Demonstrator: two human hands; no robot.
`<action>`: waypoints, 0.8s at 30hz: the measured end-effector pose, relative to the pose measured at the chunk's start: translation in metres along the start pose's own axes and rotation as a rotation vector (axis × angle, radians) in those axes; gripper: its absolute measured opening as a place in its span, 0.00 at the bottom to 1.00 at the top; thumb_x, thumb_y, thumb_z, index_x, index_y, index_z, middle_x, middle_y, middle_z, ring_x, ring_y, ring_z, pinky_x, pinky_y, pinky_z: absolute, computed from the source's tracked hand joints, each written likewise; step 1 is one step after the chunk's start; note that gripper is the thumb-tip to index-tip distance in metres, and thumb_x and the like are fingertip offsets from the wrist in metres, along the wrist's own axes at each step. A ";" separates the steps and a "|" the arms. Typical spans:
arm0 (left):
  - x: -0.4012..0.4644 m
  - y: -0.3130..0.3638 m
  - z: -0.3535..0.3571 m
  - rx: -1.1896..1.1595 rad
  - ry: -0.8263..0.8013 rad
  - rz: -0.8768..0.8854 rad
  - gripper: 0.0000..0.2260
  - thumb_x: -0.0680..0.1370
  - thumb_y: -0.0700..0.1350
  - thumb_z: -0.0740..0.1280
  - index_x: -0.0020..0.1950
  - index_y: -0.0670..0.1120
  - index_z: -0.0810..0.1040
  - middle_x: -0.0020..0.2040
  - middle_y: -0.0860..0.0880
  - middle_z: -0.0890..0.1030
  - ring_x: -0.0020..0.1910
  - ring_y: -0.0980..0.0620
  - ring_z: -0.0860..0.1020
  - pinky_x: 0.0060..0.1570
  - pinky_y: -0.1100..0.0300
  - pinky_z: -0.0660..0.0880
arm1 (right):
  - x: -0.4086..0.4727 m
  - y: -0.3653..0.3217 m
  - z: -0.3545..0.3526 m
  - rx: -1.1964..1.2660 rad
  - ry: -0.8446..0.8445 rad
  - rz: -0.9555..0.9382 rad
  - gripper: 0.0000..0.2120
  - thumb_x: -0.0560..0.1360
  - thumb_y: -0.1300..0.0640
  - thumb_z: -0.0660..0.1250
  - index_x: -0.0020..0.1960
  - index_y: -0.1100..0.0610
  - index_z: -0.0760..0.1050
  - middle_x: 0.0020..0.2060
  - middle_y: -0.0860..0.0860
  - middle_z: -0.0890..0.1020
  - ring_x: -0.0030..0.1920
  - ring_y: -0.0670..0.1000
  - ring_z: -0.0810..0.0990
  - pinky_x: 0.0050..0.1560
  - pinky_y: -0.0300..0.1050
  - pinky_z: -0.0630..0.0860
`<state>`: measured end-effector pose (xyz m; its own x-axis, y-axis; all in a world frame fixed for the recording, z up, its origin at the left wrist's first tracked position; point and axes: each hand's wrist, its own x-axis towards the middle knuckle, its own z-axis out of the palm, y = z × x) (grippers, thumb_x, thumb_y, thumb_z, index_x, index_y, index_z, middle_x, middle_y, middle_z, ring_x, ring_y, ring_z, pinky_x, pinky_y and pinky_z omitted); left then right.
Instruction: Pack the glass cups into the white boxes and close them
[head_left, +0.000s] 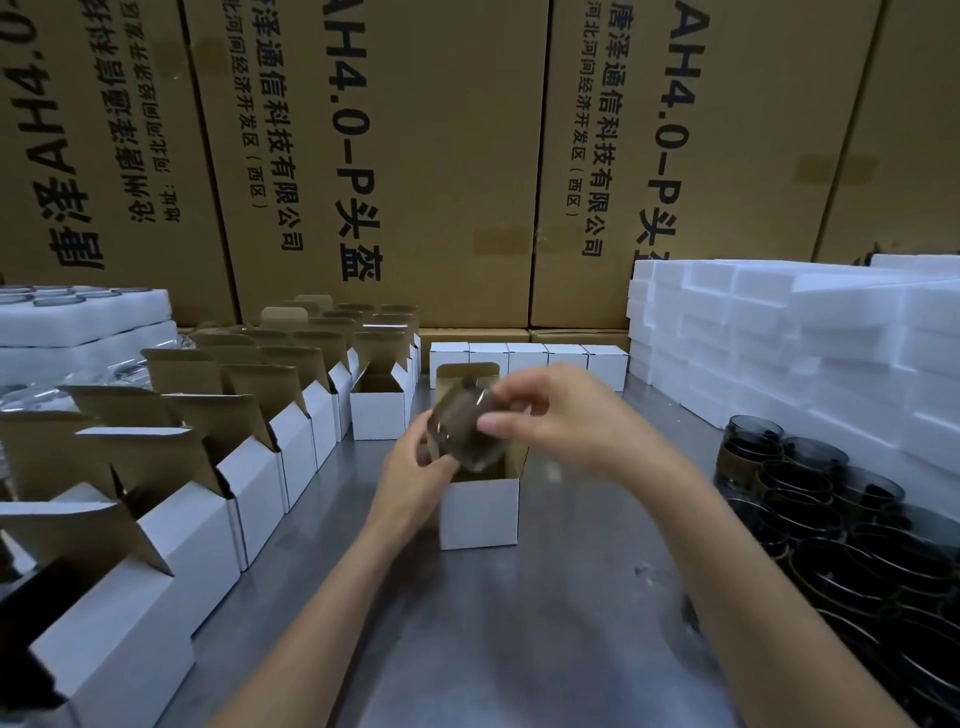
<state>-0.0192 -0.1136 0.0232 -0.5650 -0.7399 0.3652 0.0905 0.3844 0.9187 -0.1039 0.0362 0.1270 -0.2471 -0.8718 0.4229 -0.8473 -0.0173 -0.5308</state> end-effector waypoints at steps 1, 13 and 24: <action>-0.001 -0.002 0.000 0.052 -0.005 0.027 0.19 0.71 0.43 0.68 0.62 0.50 0.75 0.58 0.44 0.79 0.56 0.49 0.77 0.57 0.52 0.76 | 0.002 0.003 0.003 -0.037 0.112 -0.011 0.02 0.74 0.52 0.69 0.44 0.45 0.79 0.34 0.40 0.76 0.36 0.39 0.71 0.36 0.37 0.66; -0.006 -0.004 -0.004 0.013 -0.031 0.037 0.23 0.69 0.47 0.57 0.64 0.55 0.73 0.59 0.47 0.77 0.58 0.46 0.76 0.61 0.43 0.73 | 0.001 0.039 0.052 -0.565 -0.032 -0.065 0.11 0.79 0.50 0.60 0.60 0.47 0.75 0.55 0.46 0.78 0.58 0.52 0.66 0.57 0.47 0.59; -0.006 0.000 -0.005 -0.018 -0.029 0.105 0.22 0.74 0.55 0.54 0.66 0.55 0.74 0.61 0.53 0.77 0.63 0.56 0.72 0.64 0.57 0.67 | 0.007 0.045 0.045 -0.099 0.208 0.052 0.13 0.81 0.56 0.56 0.56 0.46 0.79 0.56 0.45 0.79 0.61 0.47 0.68 0.59 0.45 0.66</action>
<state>-0.0122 -0.1120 0.0215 -0.5749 -0.6798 0.4555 0.1649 0.4490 0.8782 -0.1228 0.0074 0.0725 -0.3744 -0.7505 0.5445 -0.8705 0.0821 -0.4853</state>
